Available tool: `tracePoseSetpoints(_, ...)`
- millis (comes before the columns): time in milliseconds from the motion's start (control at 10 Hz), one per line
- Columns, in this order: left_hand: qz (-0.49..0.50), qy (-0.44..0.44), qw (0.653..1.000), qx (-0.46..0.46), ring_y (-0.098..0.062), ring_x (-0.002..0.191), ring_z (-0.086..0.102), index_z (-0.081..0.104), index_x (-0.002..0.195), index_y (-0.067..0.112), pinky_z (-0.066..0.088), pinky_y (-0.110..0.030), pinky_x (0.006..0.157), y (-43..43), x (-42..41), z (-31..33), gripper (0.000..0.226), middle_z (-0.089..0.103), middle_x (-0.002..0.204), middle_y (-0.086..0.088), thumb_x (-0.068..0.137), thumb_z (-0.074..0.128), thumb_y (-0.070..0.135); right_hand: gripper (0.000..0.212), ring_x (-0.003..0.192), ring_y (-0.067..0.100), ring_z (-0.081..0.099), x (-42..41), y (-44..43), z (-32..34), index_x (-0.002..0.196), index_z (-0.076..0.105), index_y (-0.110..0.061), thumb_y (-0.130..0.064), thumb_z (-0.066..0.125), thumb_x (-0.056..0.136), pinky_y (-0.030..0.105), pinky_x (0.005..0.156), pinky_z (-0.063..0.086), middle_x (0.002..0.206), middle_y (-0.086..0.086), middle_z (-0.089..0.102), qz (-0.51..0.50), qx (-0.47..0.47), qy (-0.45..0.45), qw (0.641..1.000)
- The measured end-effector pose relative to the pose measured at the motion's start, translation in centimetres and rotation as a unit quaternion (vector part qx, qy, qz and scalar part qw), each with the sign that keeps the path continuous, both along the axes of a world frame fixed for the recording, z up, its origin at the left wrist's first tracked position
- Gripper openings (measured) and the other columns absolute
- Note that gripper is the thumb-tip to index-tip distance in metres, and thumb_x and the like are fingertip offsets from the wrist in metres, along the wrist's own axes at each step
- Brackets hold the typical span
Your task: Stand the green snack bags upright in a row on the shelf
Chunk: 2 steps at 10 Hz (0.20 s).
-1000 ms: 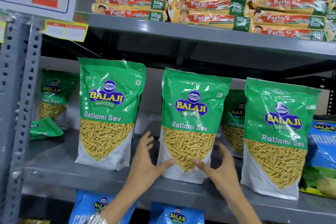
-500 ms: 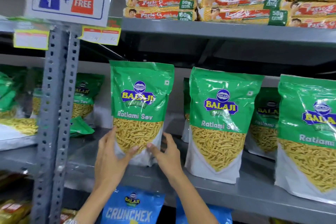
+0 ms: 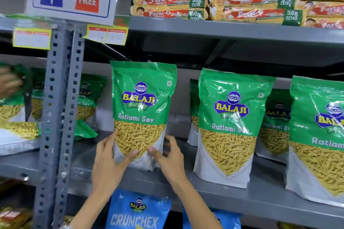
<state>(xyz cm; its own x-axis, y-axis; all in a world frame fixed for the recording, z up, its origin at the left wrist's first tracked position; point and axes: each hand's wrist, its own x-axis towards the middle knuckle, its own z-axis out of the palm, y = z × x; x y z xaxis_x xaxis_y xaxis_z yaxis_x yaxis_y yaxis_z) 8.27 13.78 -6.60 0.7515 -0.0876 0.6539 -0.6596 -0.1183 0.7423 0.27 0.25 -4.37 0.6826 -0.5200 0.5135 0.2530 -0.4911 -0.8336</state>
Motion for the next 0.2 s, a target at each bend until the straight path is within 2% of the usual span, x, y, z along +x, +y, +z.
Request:
tracePoseSetpoints(100, 0.007, -0.007, 1.0, 0.001, -0.029, 0.113, 0.055, 0.031, 0.139, 0.038, 0.049, -0.043, 0.08, -0.1, 0.0, -0.03, 0.089, 0.041, 0.134, -0.005, 0.059, 0.063, 0.06, 0.046, 0.106, 0.013, 0.062, -0.43, 0.17, -0.08, 0.118, 0.055, -0.025, -0.037, 0.071, 0.077, 0.038, 0.095, 0.05, 0.114, -0.002, 0.068, 0.014, 0.007, -0.005, 1.0)
tracePoseSetpoints(200, 0.014, -0.006, 1.0, -0.022, -0.029, 0.119, 0.051, 0.029, 0.14, 0.038, 0.048, -0.046, 0.085, -0.07, -0.81, 0.25, 0.086, 0.039, 0.138, -0.004, 0.062, 0.064, 0.054, 0.052, 0.121, 0.011, 0.051, -1.18, 0.33, -0.22, 0.131, 0.046, -0.028, -0.049, 0.057, 0.084, 0.039, 0.102, 0.044, 0.133, -0.006, 0.054, -0.02, -0.014, -0.019, 1.0)
